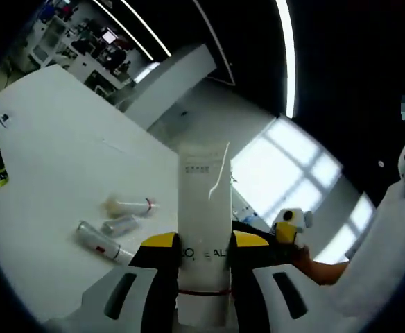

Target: Arrange the skincare products in the storage area until every visible bottle or jar stands upright without overlapping.

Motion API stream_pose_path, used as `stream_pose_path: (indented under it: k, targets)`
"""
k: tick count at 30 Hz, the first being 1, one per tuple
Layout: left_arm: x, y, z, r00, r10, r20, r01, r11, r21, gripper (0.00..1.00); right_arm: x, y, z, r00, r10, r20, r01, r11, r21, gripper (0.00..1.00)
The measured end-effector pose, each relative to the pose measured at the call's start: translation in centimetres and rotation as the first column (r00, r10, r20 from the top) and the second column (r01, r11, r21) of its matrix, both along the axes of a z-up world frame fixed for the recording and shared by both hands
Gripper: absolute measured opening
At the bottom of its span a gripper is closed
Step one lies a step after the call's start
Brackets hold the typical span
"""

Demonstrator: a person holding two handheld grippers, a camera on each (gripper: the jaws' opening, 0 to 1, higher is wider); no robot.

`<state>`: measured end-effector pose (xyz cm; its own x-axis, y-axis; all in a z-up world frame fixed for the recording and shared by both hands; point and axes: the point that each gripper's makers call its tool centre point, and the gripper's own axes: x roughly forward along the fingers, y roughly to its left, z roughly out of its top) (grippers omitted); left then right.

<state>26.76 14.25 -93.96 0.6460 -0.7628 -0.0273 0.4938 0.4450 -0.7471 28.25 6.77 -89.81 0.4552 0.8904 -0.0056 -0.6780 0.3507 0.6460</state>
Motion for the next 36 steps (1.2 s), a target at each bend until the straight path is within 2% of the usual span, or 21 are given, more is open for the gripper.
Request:
stream_pose_path:
  k: [3,7,12,14,16,19,23,27,28,30,32,36]
  targets:
    - [-0.8,-1.0,1.0,0.999,-0.046,0.029,0.047,0.997,-0.053,0.23,0.2,0.4,1.0,1.000,0.018,-0.017,-0.017,0.999,0.042,0.70]
    - [-1.6,-2.4,1.9,0.995,-0.091,0.029,0.094,0.989,-0.111,0.23,-1.0,2.0,1.5,0.989,0.136,-0.054,-0.131,0.988,0.084,0.71]
    - [-2.6,-4.5,2.6,0.983,-0.176,0.056,0.182,0.976,-0.123,0.23,-1.8,3.2,2.0,0.980,0.191,-0.053,-0.184,0.975,0.123,0.72]
    - [-2.9,-5.0,2.9,0.978,-0.200,0.061,0.207,0.969,-0.133,0.23,-2.1,3.5,1.9,0.973,0.223,-0.059,-0.215,0.969,0.123,0.68]
    - [-3.2,-5.6,3.1,0.973,-0.221,0.071,0.228,0.965,-0.130,0.23,-2.1,3.4,1.9,0.974,0.219,-0.049,-0.213,0.970,0.117,0.63]
    - [-3.8,-6.5,3.0,0.962,-0.262,0.079,0.270,0.955,-0.125,0.23,-2.4,3.4,2.5,0.968,0.247,-0.043,-0.238,0.959,0.151,0.55]
    - [-4.5,-7.6,2.9,0.950,-0.297,0.093,0.306,0.946,-0.105,0.23,-2.7,3.4,2.1,0.965,0.259,-0.031,-0.253,0.958,0.134,0.39]
    - [-5.0,-7.8,3.2,0.943,-0.318,0.098,0.329,0.934,-0.140,0.23,-3.1,3.5,2.8,0.956,0.292,-0.038,-0.279,0.938,0.208,0.40]
    - [-5.1,-7.9,3.3,0.940,-0.325,0.103,0.338,0.930,-0.144,0.23,-3.2,3.6,2.9,0.955,0.294,-0.029,-0.281,0.935,0.215,0.41]
    - [-5.3,-8.2,3.4,0.935,-0.339,0.104,0.351,0.927,-0.132,0.23,-3.6,4.0,3.0,0.944,0.327,-0.053,-0.308,0.926,0.219,0.40]
    - [-5.2,-8.2,3.2,0.936,-0.340,0.093,0.349,0.928,-0.126,0.23,-3.3,4.1,2.7,0.947,0.316,-0.058,-0.301,0.935,0.189,0.39]
    - [-4.8,-8.0,3.0,0.944,-0.320,0.083,0.328,0.936,-0.124,0.24,-2.8,4.3,2.5,0.953,0.294,-0.071,-0.277,0.943,0.182,0.37]
